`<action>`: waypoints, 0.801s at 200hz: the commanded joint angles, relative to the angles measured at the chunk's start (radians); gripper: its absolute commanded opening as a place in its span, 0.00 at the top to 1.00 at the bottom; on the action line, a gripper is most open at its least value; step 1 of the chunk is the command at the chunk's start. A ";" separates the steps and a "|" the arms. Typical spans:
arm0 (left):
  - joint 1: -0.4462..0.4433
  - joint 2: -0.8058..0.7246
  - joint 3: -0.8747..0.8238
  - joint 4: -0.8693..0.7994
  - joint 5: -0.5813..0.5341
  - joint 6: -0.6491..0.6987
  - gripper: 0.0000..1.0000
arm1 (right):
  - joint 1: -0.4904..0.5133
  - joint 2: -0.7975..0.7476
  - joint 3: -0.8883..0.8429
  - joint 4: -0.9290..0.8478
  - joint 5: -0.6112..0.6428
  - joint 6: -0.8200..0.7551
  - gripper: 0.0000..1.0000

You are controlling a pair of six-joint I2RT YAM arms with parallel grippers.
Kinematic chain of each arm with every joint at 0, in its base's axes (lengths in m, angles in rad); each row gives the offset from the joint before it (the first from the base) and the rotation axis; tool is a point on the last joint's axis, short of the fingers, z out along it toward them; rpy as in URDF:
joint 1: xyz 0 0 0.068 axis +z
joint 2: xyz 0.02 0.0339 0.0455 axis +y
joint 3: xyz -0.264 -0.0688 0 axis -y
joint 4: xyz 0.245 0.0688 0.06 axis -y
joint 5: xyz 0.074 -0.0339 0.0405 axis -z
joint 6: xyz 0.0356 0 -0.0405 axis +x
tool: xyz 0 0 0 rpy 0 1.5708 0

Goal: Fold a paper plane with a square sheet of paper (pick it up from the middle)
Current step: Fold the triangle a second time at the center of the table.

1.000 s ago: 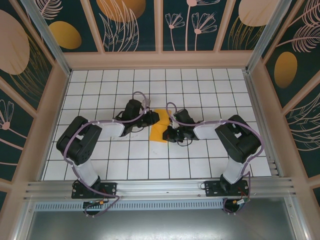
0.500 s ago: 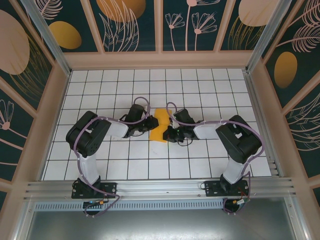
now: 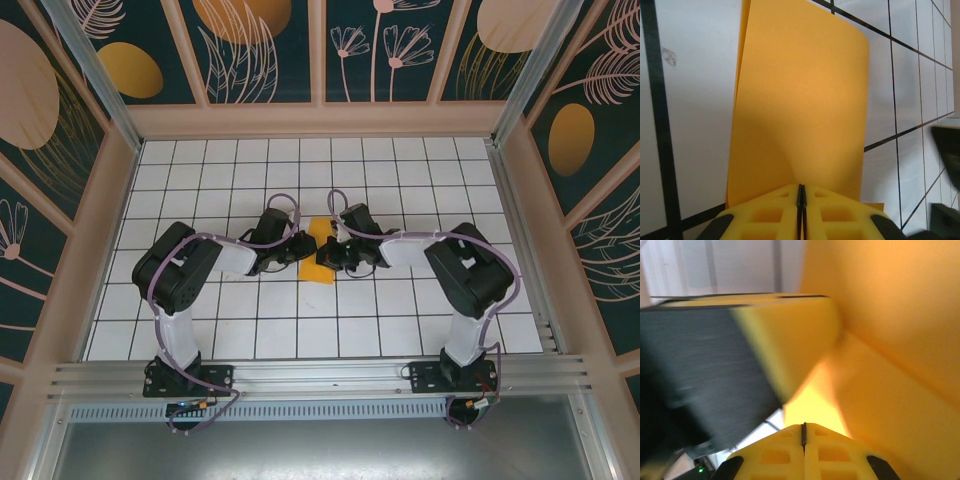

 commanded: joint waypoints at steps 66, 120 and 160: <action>0.007 0.041 -0.027 -0.112 -0.116 -0.009 0.90 | -0.017 -0.037 -0.081 -0.019 -0.026 -0.003 0.99; 0.007 0.046 -0.026 -0.122 -0.132 -0.016 0.91 | -0.019 -0.109 -0.191 -0.029 -0.045 -0.016 0.98; 0.008 0.046 -0.025 -0.123 -0.127 -0.012 0.91 | -0.026 -0.148 -0.276 -0.012 -0.050 -0.007 0.98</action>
